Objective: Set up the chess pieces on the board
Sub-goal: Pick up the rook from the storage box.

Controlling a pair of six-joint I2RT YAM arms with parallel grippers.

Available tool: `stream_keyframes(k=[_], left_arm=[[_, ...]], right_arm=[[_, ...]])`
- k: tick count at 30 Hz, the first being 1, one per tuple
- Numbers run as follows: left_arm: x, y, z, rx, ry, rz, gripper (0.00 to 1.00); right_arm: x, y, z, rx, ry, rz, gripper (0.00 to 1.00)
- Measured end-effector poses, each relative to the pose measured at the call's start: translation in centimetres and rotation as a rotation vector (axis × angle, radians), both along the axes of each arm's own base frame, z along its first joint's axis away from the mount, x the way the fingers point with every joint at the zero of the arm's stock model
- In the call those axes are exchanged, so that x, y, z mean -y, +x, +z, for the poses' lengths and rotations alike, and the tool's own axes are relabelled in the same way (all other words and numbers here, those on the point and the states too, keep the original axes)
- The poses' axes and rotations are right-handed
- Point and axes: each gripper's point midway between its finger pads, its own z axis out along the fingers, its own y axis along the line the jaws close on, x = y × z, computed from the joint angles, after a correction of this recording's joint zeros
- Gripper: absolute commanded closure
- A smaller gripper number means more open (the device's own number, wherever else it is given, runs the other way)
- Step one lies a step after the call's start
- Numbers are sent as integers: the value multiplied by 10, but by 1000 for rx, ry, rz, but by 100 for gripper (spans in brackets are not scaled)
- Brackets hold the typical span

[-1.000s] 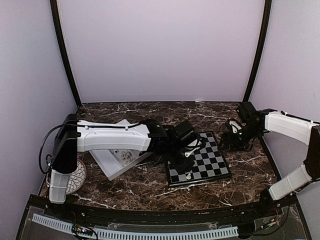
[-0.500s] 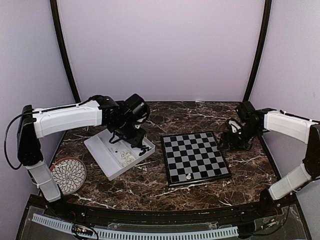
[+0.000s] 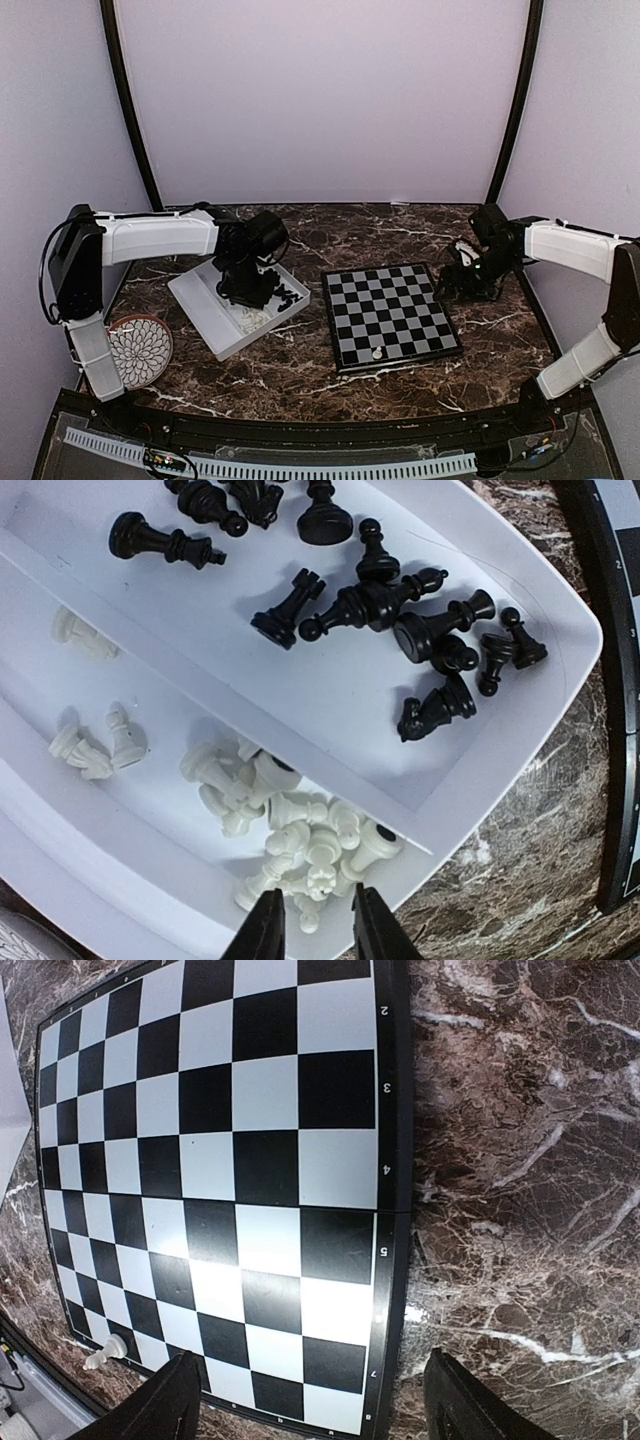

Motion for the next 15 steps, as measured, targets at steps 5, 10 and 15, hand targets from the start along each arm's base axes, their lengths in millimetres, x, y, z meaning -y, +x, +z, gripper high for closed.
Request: stream_keyframes(k=[5, 10, 15], left_arm=[[4, -1, -13, -37, -13, 13, 78], [7, -2, -22, -62, -15, 16, 78], [7, -3, -25, -71, -10, 15, 76]], right_arm=[[0, 1, 1, 4, 1, 0, 22], [0, 2, 2, 5, 1, 0, 22], [0, 2, 2, 6, 1, 0, 22]])
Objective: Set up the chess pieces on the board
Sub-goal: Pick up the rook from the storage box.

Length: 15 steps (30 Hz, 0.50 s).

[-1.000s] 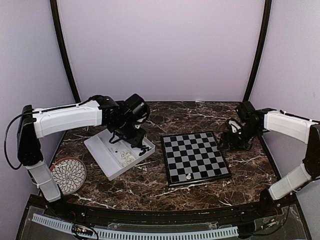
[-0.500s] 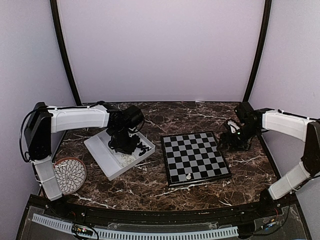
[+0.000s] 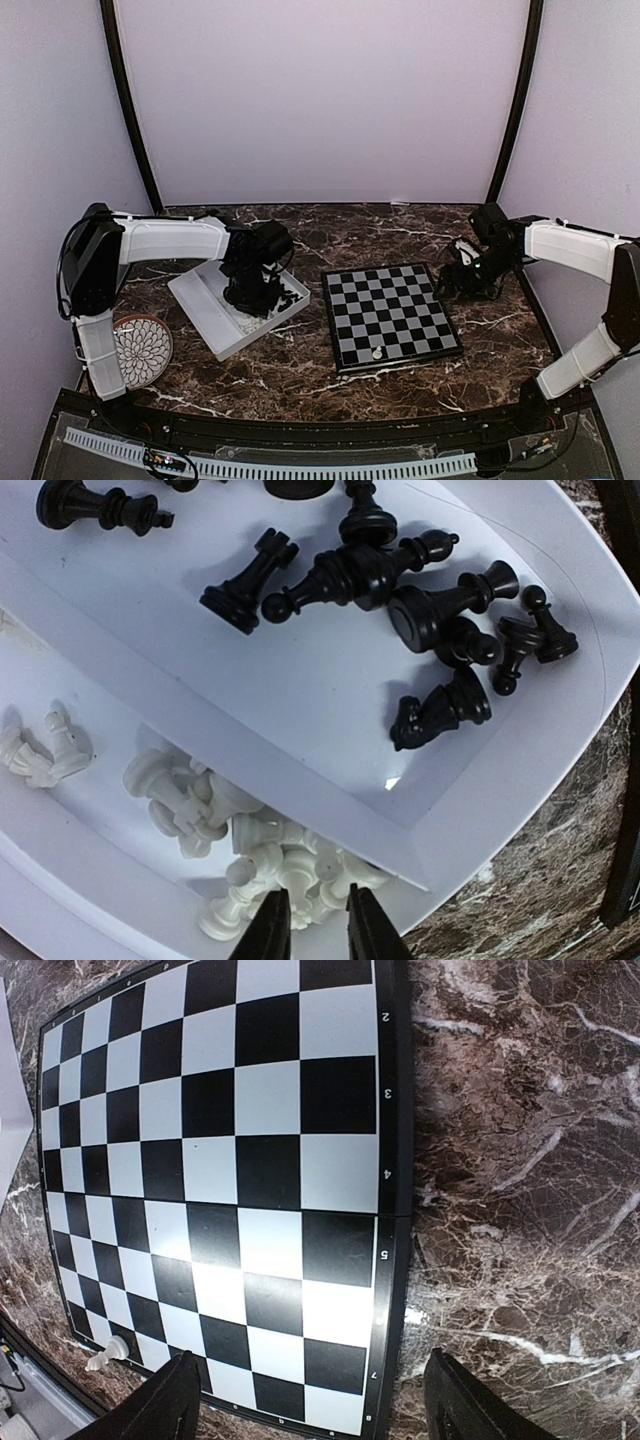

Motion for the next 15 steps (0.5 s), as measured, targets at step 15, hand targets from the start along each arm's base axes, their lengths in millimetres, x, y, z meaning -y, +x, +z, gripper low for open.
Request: stream_keyframes(k=[15], left_arm=[[-3, -1, 1, 21, -9, 10, 72]], right_arm=[[0, -1, -2, -4, -1, 0, 22]])
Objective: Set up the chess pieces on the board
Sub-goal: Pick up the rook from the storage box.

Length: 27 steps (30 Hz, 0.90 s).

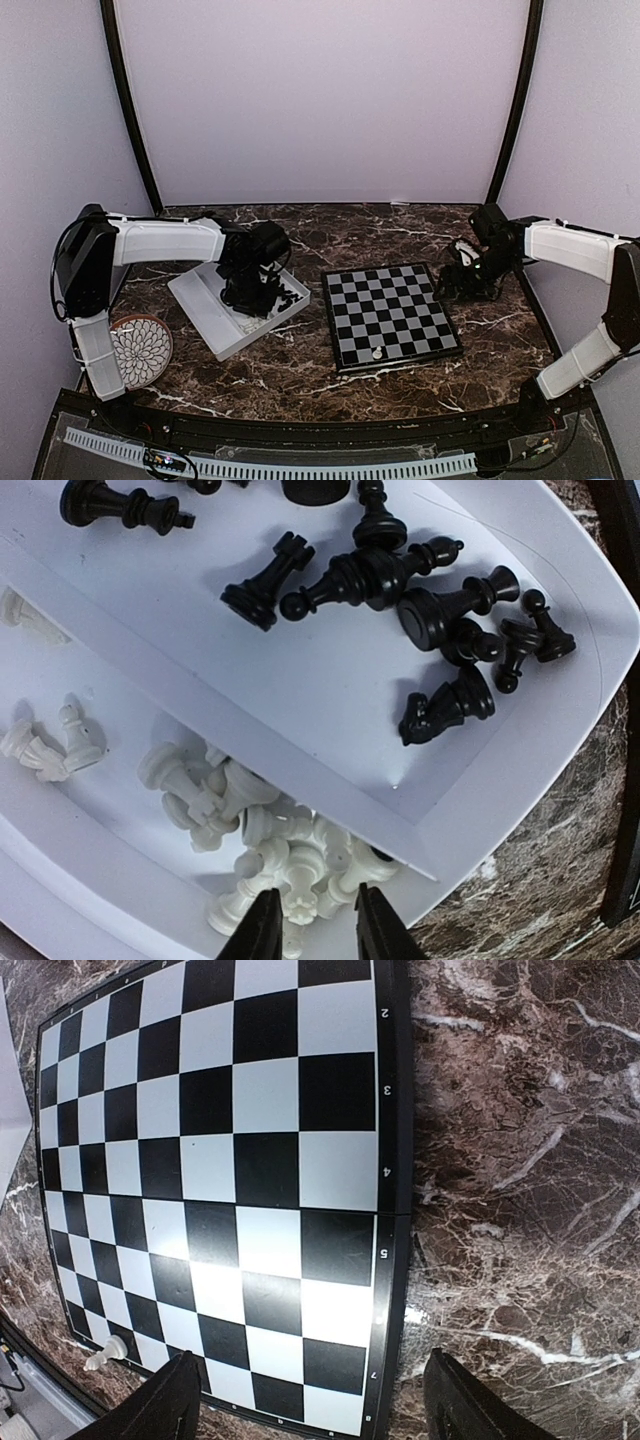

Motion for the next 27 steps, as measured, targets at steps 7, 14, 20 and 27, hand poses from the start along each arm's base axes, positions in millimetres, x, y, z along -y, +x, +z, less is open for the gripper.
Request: stream_keyframes(k=[7, 14, 20, 27], left_arm=[[-6, 0, -3, 5, 10, 25, 73], [-9, -3, -8, -8, 18, 29, 79], [-8, -3, -9, -6, 13, 27, 89], [-10, -4, -9, -7, 20, 19, 93]], right_arm=[[0, 1, 0, 4, 2, 0, 22], [-1, 1, -2, 0, 1, 1, 22], [-1, 1, -5, -11, 1, 1, 22], [-1, 1, -6, -14, 0, 2, 22]])
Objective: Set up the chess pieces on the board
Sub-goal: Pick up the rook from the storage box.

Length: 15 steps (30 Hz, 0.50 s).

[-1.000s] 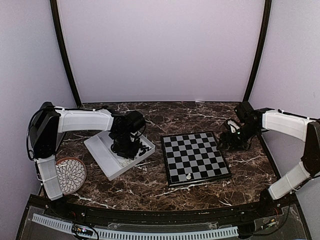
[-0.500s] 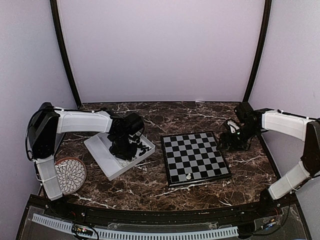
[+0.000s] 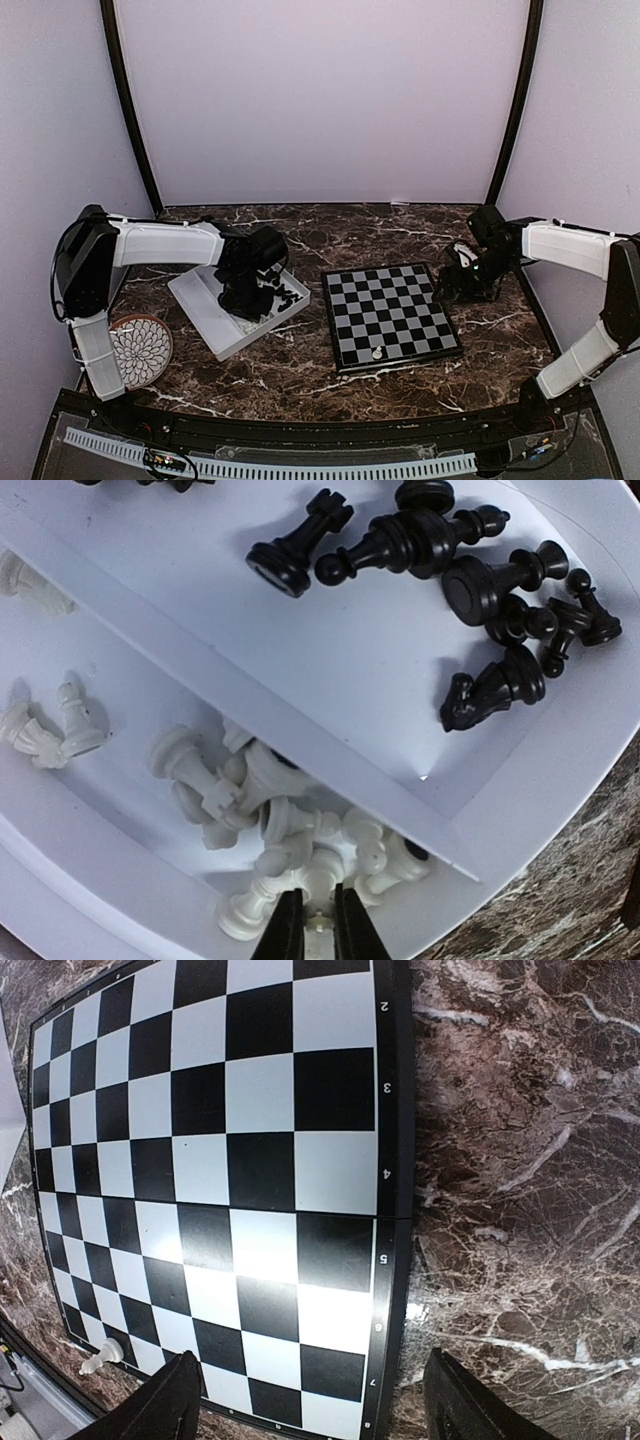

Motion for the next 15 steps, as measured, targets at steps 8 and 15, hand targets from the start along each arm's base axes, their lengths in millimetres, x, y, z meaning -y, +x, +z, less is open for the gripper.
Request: stream_keyframes(k=[8, 15], left_arm=[[-7, -6, 37, 30, -12, -28, 94], [38, 1, 102, 177, -166, -173, 94]], right_arm=[[0, 0, 0, 1, 0, 0, 22], [0, 1, -1, -4, -1, 0, 22]])
